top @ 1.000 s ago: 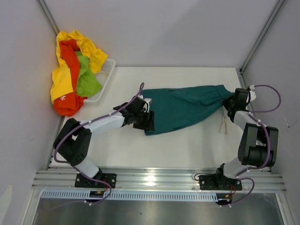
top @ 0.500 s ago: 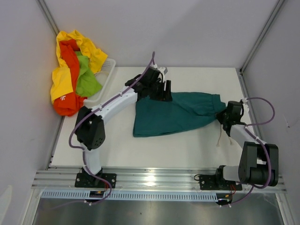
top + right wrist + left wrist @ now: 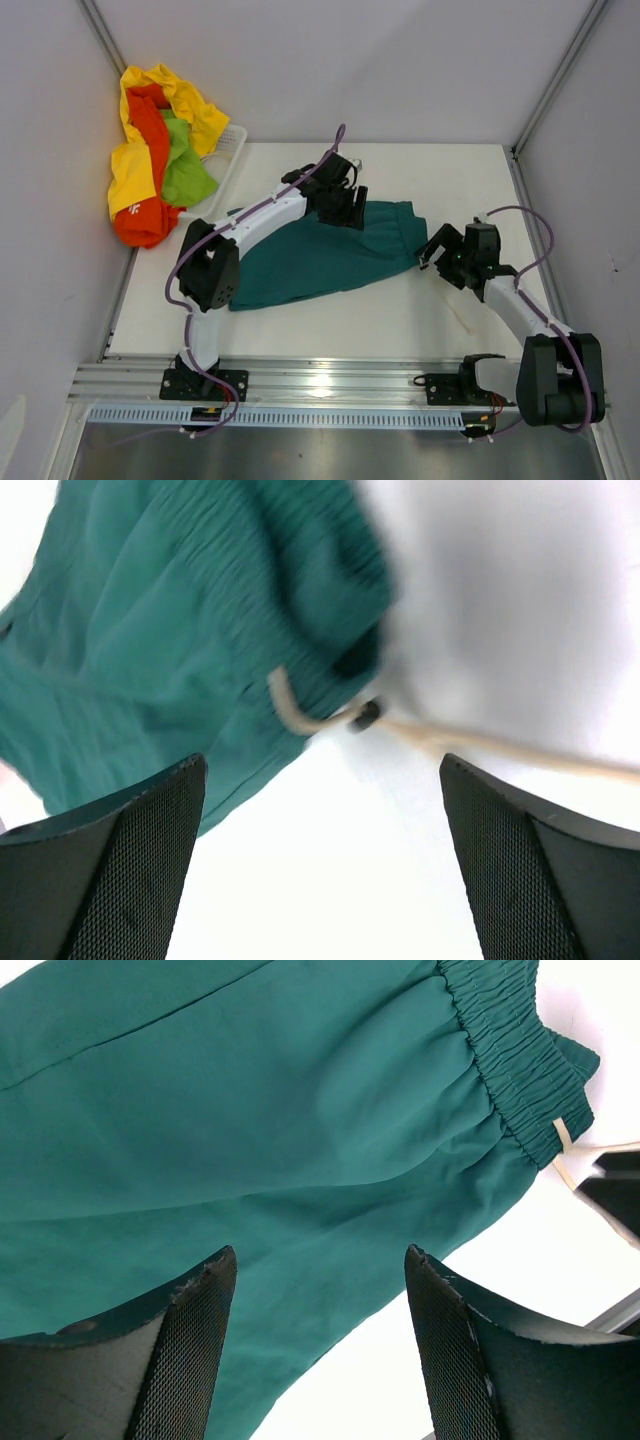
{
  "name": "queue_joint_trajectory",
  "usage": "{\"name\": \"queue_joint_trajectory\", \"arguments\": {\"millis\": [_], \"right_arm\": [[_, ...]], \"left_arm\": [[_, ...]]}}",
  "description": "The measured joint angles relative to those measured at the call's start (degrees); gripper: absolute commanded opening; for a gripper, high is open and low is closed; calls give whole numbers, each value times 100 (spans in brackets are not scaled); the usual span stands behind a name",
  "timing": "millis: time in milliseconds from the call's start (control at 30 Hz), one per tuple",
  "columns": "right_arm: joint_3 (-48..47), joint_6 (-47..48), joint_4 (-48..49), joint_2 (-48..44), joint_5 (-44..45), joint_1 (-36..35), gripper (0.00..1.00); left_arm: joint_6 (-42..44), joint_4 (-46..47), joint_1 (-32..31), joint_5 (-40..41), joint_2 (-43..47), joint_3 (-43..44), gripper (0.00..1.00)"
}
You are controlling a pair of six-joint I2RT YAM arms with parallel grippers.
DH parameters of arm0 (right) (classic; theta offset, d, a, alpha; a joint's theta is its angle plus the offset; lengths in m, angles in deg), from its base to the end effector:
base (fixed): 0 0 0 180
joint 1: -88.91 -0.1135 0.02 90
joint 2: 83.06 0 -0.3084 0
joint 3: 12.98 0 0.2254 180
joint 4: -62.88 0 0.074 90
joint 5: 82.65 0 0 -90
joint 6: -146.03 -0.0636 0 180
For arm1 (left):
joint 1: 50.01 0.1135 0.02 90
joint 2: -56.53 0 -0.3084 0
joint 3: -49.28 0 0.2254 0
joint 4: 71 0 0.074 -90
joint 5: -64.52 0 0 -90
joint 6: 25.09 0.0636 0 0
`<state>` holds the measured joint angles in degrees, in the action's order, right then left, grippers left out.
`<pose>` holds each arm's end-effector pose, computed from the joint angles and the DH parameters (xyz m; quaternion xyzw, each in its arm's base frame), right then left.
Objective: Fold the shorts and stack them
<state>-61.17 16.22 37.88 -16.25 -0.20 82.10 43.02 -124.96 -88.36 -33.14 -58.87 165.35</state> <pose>0.2089 0.0334 0.2305 0.2356 0.8868 0.2111 0.3369 0.3552 -0.2918 0.2849 0.1564 0.9342 -0.2125 0.2400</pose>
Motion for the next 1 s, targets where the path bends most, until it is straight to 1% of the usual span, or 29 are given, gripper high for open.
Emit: {"name": "queue_joint_trajectory", "arguments": {"millis": [100, 200, 267, 367, 467, 567, 633, 733, 833, 933, 1000], "right_arm": [[-127, 306, -162, 190, -367, 540, 99], [-544, 627, -361, 660, -654, 817, 98], [-1023, 841, -391, 1215, -905, 955, 98], [-1617, 1029, -162, 2063, -1440, 1123, 95], [-2133, 1169, 96, 3032, -1954, 1250, 95], [-2503, 1154, 308, 3703, -2487, 1311, 97], [-2715, 1193, 420, 3901, -2570, 1259, 97], [-2782, 1252, 549, 4011, -2682, 1163, 97], [-2894, 1357, 479, 4070, -2673, 1043, 96], [-3003, 1440, 431, 4142, -2627, 911, 94], [-3008, 1495, 411, 4142, -2570, 828, 89]], "left_arm": [[35, 0, -4, 0, 9, -7, 72], [107, -17, -15, 2, 52, -35, 72], [164, -35, -24, 0, 85, -44, 72], [249, -46, -33, 2, 94, -44, 72], [306, -94, -33, 7, 79, -35, 71], [356, -105, -33, 2, -79, 31, 71], [396, -105, -37, 0, -249, 63, 71], [422, -160, -57, 0, -573, 232, 71], [450, -280, -111, 9, -1034, 684, 71], [450, -280, -166, 24, -1360, 986, 71], [450, -293, -168, 35, -1467, 1056, 71]]}}
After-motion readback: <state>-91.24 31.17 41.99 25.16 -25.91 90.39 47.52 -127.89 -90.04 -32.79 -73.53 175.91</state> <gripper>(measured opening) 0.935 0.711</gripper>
